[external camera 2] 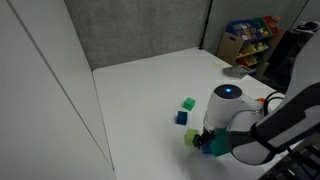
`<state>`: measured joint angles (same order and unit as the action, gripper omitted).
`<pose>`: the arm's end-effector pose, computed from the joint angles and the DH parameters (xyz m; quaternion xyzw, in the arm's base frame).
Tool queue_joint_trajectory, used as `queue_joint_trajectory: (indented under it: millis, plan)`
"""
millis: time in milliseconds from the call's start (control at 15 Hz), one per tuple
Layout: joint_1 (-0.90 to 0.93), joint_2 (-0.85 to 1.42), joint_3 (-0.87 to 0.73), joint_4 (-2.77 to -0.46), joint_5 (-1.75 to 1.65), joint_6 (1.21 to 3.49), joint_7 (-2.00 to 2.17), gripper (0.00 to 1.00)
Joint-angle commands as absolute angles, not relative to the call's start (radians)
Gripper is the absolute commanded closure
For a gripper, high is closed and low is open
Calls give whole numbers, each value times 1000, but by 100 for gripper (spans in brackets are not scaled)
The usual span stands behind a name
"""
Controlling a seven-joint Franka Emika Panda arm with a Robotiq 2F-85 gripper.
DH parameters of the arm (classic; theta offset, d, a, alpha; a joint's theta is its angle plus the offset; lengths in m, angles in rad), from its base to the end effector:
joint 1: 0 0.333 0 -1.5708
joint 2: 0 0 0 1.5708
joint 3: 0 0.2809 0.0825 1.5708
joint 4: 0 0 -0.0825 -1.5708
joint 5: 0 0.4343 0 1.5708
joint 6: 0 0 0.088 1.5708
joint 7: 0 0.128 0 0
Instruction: Pick up the bottommost blue block on the table and put it in the green bowl
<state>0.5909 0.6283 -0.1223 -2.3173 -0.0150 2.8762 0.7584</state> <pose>0.4329 0.2032 -0.0294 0.9907 -0.1267 -0.0049 0.0499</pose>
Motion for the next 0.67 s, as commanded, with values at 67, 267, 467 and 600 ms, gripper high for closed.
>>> queue_joint_trajectory:
  millis: [67, 267, 467, 600]
  plan:
    - [608, 601, -136, -2342, -22, 2819, 769, 0]
    - [633, 613, -164, -2342, -36, 2813, 795, 0]
    - [669, 640, -199, -2329, -46, 2848, 813, 0]
    - [687, 657, -215, -2320, -45, 2854, 821, 0]
